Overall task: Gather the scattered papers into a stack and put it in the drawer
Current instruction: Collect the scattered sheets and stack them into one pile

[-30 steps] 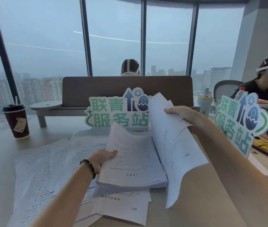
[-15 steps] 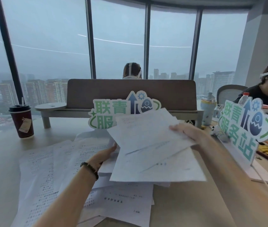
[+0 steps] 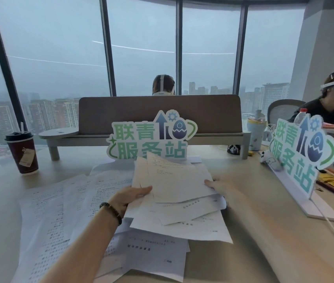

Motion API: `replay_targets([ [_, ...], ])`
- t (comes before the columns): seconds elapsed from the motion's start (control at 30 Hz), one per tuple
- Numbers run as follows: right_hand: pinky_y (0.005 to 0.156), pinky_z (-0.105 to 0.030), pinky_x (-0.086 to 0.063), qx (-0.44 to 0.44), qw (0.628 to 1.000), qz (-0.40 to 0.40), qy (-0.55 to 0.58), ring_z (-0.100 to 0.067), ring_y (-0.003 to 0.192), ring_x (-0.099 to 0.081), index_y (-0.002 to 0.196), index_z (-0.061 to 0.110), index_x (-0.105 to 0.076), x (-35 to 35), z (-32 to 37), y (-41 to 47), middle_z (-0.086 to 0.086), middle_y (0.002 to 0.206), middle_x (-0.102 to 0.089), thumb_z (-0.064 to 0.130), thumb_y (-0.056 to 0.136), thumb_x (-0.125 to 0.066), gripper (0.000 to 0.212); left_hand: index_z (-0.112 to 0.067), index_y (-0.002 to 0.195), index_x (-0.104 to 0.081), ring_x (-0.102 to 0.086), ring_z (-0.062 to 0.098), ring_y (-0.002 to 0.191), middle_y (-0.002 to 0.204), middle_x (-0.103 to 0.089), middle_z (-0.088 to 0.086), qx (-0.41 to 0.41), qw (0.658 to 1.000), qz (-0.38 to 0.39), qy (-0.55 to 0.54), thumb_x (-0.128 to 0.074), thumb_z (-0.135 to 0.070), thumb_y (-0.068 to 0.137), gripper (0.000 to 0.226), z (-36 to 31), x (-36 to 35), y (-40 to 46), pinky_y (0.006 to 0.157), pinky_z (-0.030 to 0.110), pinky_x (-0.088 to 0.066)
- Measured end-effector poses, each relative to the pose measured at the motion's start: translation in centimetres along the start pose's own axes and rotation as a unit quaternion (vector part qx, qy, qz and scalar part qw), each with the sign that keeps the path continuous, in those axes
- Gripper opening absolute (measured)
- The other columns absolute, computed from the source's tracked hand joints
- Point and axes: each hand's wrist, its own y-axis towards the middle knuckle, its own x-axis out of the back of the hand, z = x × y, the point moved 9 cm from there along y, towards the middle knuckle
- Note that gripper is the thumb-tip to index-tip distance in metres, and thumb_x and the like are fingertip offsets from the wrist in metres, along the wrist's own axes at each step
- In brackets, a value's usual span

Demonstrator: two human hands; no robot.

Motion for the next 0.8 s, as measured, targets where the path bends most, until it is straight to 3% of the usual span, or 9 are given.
replay_targets([
  [0.07, 0.081, -0.03, -0.047, 0.02, 0.999, -0.029, 0.021, -0.024, 0.097, -0.057, 0.117, 0.003, -0.061, 0.5, 0.2, 0.3, -0.011, 0.109, -0.065, 0.018, 0.094, -0.067, 0.028, -0.002, 0.119, -0.064, -0.064, 0.043, 0.111, 0.118, -0.069, 0.023, -0.003, 1.0, 0.013, -0.017, -0.076, -0.012, 0.073, 0.049, 0.0, -0.4, -0.2, 0.098, 0.055, -0.05],
  [0.2, 0.091, -0.033, -0.049, 0.04, 0.998, -0.054, 0.011, -0.025, 0.098, -0.059, 0.122, 0.0, -0.062, 1.4, 0.3, 0.5, -0.009, 0.104, -0.067, 0.009, 0.094, -0.067, 0.03, -0.001, 0.119, -0.063, -0.065, 0.044, 0.11, 0.117, -0.069, 0.023, -0.012, 1.0, 0.007, 0.0, -0.07, -0.009, 0.084, 0.037, -0.1, -0.3, -0.3, 0.087, 0.051, -0.057],
  [0.23, 0.087, -0.033, -0.052, 0.045, 0.998, -0.047, -0.005, -0.025, 0.093, -0.062, 0.116, 0.0, -0.064, 1.3, 0.4, 0.2, -0.006, 0.096, -0.067, 0.009, 0.094, -0.065, 0.023, -0.001, 0.12, -0.062, -0.065, 0.044, 0.108, 0.117, -0.069, 0.023, -0.014, 1.0, -0.001, 0.0, -0.068, -0.008, 0.088, 0.033, -0.1, -0.2, -0.3, 0.084, 0.049, -0.059],
  [0.3, 0.066, -0.022, -0.048, 0.058, 0.996, -0.028, -0.065, -0.014, 0.077, -0.06, 0.099, 0.009, -0.065, 1.1, 0.8, -0.4, 0.001, 0.084, -0.063, 0.014, 0.096, -0.063, 0.006, 0.0, 0.119, -0.063, -0.069, 0.04, 0.099, 0.114, -0.07, 0.023, -0.02, 1.0, -0.019, 0.006, -0.066, -0.01, 0.091, 0.03, -0.4, 0.1, -0.4, 0.073, 0.042, -0.062],
  [0.37, 0.056, -0.021, -0.038, 0.067, 0.992, -0.029, -0.104, -0.01, 0.07, -0.055, 0.087, 0.013, -0.062, 1.3, 0.9, -0.6, 0.001, 0.081, -0.062, 0.022, 0.096, -0.064, 0.013, -0.001, 0.116, -0.064, -0.071, 0.035, 0.087, 0.109, -0.071, 0.021, -0.025, 0.999, -0.043, 0.002, -0.065, -0.01, 0.092, 0.025, -0.6, 0.4, -0.6, 0.064, 0.037, -0.062],
  [0.47, 0.062, -0.029, -0.046, 0.062, 0.993, -0.03, -0.099, -0.02, 0.067, -0.058, 0.082, 0.011, -0.065, 1.4, 0.8, -0.4, -0.005, 0.075, -0.062, 0.027, 0.094, -0.068, 0.02, -0.002, 0.111, -0.064, -0.07, 0.032, 0.082, 0.105, -0.071, 0.019, -0.031, 0.996, -0.072, -0.037, -0.062, -0.008, 0.094, 0.019, -0.8, 0.6, -0.9, 0.055, 0.033, -0.06],
  [0.63, 0.038, -0.021, -0.034, 0.043, 0.996, -0.038, -0.073, -0.018, 0.049, -0.044, 0.072, 0.01, -0.058, 1.6, 0.7, -0.5, -0.008, 0.064, -0.052, 0.024, 0.092, -0.069, 0.027, -0.001, 0.112, -0.063, -0.067, 0.029, 0.079, 0.099, -0.069, 0.015, -0.048, 0.988, -0.132, -0.067, -0.06, -0.006, 0.095, 0.017, -1.1, 1.4, -1.2, 0.052, 0.031, -0.059],
  [0.73, 0.055, -0.032, -0.051, 0.018, 0.999, -0.016, -0.034, -0.023, 0.064, -0.058, 0.079, 0.008, -0.063, 1.0, 0.3, -0.6, -0.011, 0.074, -0.061, 0.016, 0.087, -0.075, 0.017, 0.002, 0.118, -0.06, -0.068, 0.033, 0.085, 0.103, -0.069, 0.018, -0.045, 0.982, -0.168, -0.075, -0.062, -0.006, 0.094, 0.025, -0.9, 2.3, -1.0, 0.067, 0.038, -0.058],
  [0.8, 0.091, -0.042, -0.054, -0.001, 1.0, 0.013, -0.028, -0.031, 0.097, -0.065, 0.09, 0.007, -0.068, 0.3, 0.1, -0.5, -0.015, 0.098, -0.068, 0.008, 0.082, -0.077, 0.012, 0.003, 0.121, -0.059, -0.067, 0.038, 0.094, 0.11, -0.069, 0.022, -0.041, 0.979, -0.186, -0.076, -0.063, -0.008, 0.093, 0.03, -0.7, 2.6, -1.0, 0.08, 0.046, -0.058],
])
